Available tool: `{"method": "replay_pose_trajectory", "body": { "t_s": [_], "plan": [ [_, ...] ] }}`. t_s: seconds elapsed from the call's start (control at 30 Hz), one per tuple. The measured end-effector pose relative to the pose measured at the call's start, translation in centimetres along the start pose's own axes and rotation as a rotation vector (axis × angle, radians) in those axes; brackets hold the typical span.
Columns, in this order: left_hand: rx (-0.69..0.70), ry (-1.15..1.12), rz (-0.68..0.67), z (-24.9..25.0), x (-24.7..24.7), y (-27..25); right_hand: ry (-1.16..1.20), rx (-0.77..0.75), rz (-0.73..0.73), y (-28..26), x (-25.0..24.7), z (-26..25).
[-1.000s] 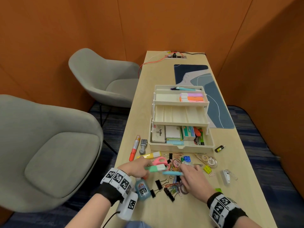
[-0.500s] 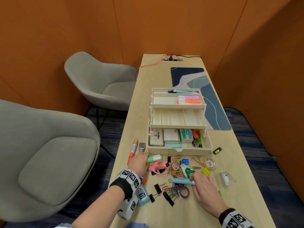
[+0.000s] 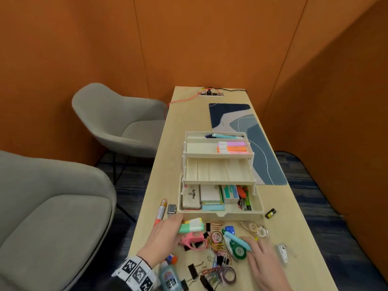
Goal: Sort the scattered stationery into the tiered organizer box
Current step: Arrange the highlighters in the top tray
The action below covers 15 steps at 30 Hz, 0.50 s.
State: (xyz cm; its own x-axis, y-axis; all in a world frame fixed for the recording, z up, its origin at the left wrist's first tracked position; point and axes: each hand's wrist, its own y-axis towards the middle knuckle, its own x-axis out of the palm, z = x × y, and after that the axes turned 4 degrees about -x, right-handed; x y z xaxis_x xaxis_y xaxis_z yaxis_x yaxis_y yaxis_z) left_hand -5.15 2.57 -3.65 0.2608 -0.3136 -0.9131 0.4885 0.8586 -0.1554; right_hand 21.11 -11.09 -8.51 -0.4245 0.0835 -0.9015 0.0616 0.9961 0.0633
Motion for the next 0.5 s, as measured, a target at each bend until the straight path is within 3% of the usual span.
{"method": "replay_pose_trajectory", "body": {
  "t_s": [0.1, 0.27, 0.33, 0.5],
  "plan": [
    [0.019, -0.066, 0.123, 1.4, -3.7, 3.0, -0.055, -0.034, 0.039, 0.8, -0.4, 0.1],
    [0.063, -0.001, 0.325, 3.2, -10.7, 13.6, -0.116, -0.048, 0.093, 3.3, -0.8, 0.0],
    [0.043, 0.112, 0.311, 3.7, -12.6, 17.7, -0.090, -0.048, 0.111, 3.9, -0.9, 0.0],
    [0.004, 0.381, 0.110, 4.2, -12.9, 23.6, -0.103, -0.016, 0.136, 5.1, -1.1, 0.5]
  ]
}}
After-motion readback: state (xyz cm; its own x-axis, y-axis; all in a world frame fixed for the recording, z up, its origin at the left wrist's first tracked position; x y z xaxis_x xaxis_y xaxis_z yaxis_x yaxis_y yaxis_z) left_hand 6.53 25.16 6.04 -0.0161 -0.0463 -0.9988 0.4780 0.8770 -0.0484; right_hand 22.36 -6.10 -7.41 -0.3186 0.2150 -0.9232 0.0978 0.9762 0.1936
